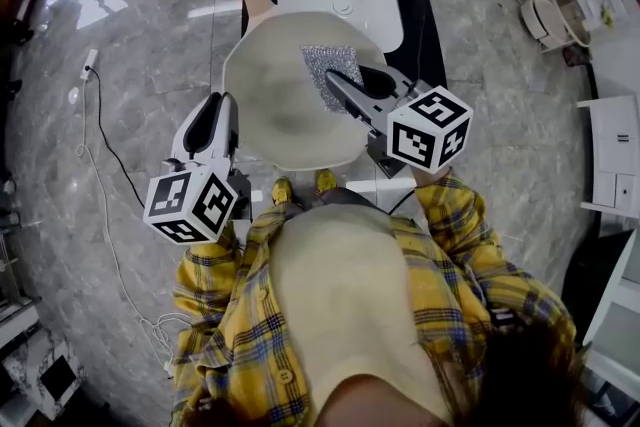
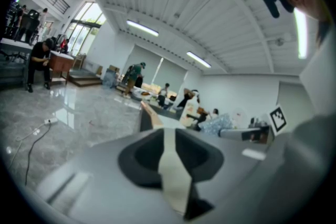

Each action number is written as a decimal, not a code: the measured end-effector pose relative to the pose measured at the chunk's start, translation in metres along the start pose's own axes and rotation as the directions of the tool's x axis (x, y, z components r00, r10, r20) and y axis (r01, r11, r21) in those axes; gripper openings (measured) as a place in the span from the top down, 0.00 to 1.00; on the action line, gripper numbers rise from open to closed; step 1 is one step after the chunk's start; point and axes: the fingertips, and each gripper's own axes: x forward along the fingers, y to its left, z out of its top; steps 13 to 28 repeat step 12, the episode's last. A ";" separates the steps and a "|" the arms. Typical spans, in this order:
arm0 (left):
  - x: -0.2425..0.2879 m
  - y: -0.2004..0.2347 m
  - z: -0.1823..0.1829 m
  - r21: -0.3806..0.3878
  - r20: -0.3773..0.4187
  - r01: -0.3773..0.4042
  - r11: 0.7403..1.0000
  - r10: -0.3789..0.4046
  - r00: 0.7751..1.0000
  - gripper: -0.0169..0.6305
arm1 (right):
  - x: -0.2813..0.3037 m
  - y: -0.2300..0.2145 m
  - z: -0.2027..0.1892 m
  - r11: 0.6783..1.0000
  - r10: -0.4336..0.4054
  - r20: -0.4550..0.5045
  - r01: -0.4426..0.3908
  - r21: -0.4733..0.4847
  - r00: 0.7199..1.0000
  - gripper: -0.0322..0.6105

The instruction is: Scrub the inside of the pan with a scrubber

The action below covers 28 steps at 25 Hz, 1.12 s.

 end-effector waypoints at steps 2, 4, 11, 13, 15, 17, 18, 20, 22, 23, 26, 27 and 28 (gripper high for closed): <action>0.000 0.002 0.000 -0.003 -0.001 -0.004 1.000 0.004 1.000 0.87 | 0.001 0.000 0.000 1.000 -0.002 0.001 0.002 0.001 1.000 0.82; 0.000 0.003 -0.001 -0.008 -0.002 -0.008 1.000 0.008 1.000 0.87 | 0.001 -0.001 0.000 1.000 -0.002 0.002 0.002 0.004 1.000 0.82; 0.001 0.002 -0.006 0.007 -0.015 -0.015 1.000 0.015 1.000 0.88 | 0.001 -0.002 -0.004 1.000 -0.005 -0.004 0.005 0.011 1.000 0.82; 0.001 0.002 -0.007 0.010 -0.017 -0.015 1.000 0.015 1.000 0.89 | 0.002 -0.002 -0.005 1.000 -0.007 -0.006 0.007 0.011 1.000 0.82; 0.001 0.002 -0.007 0.010 -0.017 -0.015 1.000 0.015 1.000 0.89 | 0.002 -0.002 -0.005 1.000 -0.007 -0.006 0.007 0.011 1.000 0.82; 0.001 0.002 -0.007 0.010 -0.017 -0.015 1.000 0.015 1.000 0.89 | 0.002 -0.002 -0.005 1.000 -0.007 -0.006 0.007 0.011 1.000 0.82; 0.001 0.002 -0.007 0.010 -0.017 -0.015 1.000 0.015 1.000 0.89 | 0.002 -0.002 -0.005 1.000 -0.007 -0.006 0.007 0.011 1.000 0.82; 0.001 0.002 -0.007 0.010 -0.017 -0.015 1.000 0.015 1.000 0.89 | 0.002 -0.002 -0.005 1.000 -0.007 -0.006 0.007 0.011 1.000 0.82; 0.001 0.002 -0.007 0.010 -0.017 -0.015 1.000 0.015 1.000 0.89 | 0.002 -0.002 -0.005 1.000 -0.007 -0.006 0.007 0.011 1.000 0.82; 0.001 0.002 -0.007 0.010 -0.017 -0.015 1.000 0.015 1.000 0.89 | 0.002 -0.002 -0.005 1.000 -0.007 -0.006 0.007 0.011 1.000 0.82; 0.001 0.002 -0.007 0.010 -0.017 -0.015 1.000 0.015 1.000 0.89 | 0.002 -0.002 -0.005 1.000 -0.007 -0.006 0.007 0.011 1.000 0.82; 0.001 0.002 -0.007 0.010 -0.017 -0.015 1.000 0.015 1.000 0.89 | 0.002 -0.002 -0.005 1.000 -0.007 -0.006 0.007 0.011 1.000 0.82; 0.001 0.002 -0.007 0.010 -0.017 -0.015 1.000 0.015 1.000 0.89 | 0.002 -0.002 -0.005 1.000 -0.007 -0.006 0.007 0.011 1.000 0.82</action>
